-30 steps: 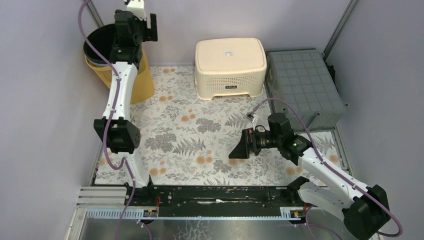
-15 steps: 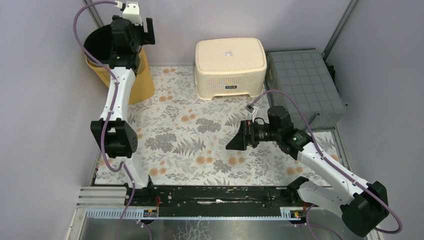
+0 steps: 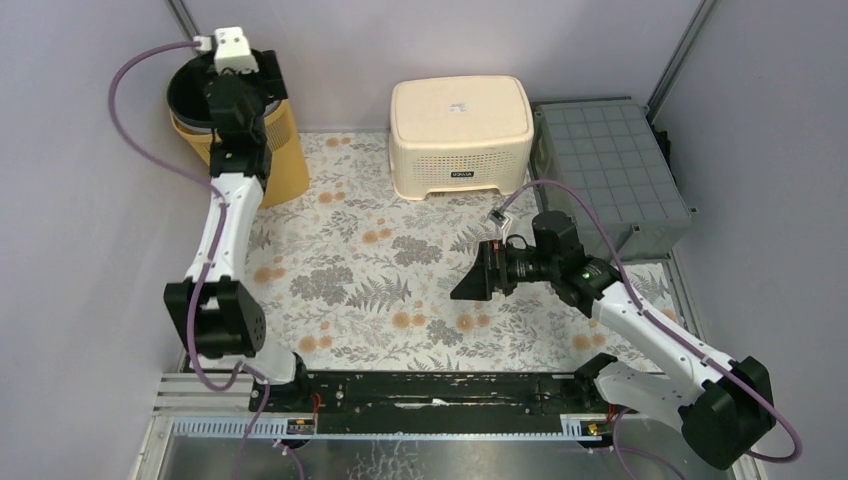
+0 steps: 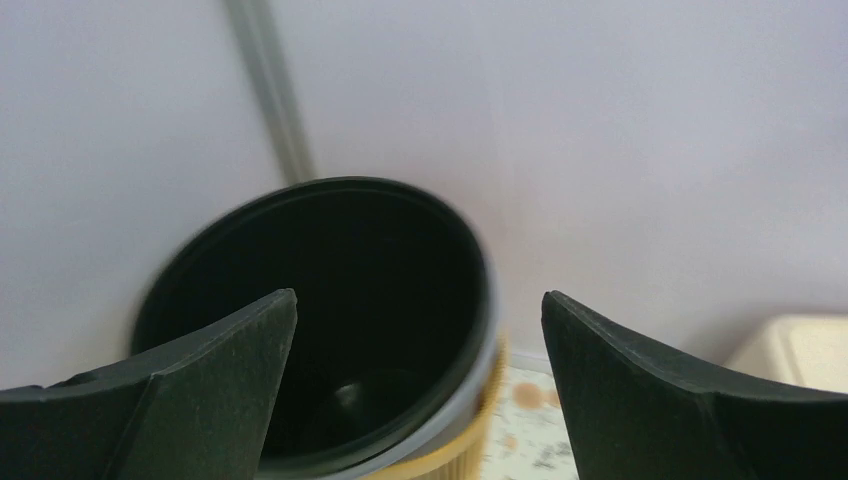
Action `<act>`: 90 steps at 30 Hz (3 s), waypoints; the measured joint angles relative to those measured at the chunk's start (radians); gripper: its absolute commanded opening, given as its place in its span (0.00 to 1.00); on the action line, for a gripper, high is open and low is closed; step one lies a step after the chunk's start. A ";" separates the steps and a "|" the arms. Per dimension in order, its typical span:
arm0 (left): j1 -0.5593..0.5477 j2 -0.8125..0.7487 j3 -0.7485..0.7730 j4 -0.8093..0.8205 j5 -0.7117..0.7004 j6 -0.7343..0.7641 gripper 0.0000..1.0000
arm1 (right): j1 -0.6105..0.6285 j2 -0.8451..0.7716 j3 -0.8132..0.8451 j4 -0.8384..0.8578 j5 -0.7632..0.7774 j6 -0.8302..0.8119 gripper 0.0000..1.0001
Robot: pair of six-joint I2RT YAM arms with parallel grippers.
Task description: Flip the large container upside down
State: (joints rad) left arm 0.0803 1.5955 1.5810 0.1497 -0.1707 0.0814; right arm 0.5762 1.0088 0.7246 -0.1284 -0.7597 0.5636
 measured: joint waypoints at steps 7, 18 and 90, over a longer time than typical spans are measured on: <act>0.124 -0.126 -0.028 0.000 -0.207 -0.047 1.00 | 0.000 0.019 0.000 0.001 -0.027 -0.006 0.99; 0.129 -0.188 -0.048 -0.168 -0.254 -0.179 1.00 | 0.000 -0.006 0.000 -0.002 -0.038 -0.017 0.99; -0.105 0.469 0.714 -0.696 -0.185 -0.202 1.00 | 0.000 0.008 -0.083 0.074 -0.073 -0.033 0.99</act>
State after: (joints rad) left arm -0.0250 2.0647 2.2948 -0.5461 -0.3553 -0.1207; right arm 0.5762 1.0168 0.6415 -0.0547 -0.8326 0.5308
